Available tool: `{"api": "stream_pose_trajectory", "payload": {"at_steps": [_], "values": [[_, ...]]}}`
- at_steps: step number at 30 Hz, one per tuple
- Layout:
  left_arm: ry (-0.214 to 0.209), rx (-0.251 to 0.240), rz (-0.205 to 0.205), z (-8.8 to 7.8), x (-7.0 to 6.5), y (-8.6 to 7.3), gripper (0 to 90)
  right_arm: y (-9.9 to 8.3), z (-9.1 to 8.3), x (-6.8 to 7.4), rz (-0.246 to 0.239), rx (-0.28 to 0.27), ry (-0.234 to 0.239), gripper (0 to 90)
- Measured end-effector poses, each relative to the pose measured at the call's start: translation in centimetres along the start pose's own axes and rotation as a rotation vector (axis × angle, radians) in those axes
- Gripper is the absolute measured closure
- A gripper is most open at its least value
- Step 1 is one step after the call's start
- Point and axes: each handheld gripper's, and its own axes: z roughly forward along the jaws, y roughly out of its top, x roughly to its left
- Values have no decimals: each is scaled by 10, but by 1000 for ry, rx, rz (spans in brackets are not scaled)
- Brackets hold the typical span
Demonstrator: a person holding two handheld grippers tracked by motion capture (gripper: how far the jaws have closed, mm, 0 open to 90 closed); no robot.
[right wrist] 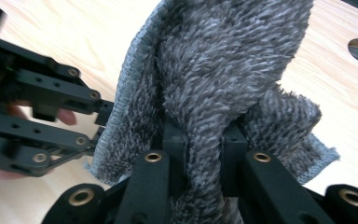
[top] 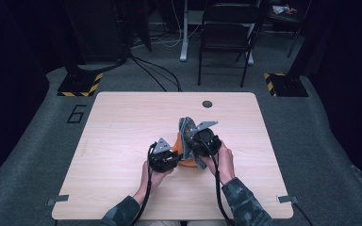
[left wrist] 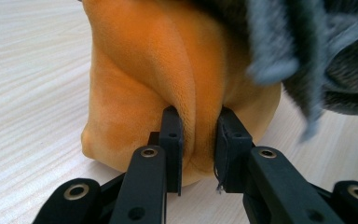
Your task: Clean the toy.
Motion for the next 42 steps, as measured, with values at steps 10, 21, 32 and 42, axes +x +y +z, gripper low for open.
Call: {"api": "stream_pose_trajectory", "payload": {"at_steps": [10, 21, 32, 42], "values": [[-15, 0, 15, 4, 1, 2, 744, -13, -1, -25, 66, 38, -39, 780], [-36, 6, 9, 4, 5, 2, 736, -35, 10, -59, 182, 142, -62, 778], [-42, 1, -5, 4, 7, 2, 734, -64, 38, -82, 294, 247, -22, 777], [-48, 8, -3, 5, 9, 3, 729, -42, -9, -86, 280, 109, -15, 777]]}}
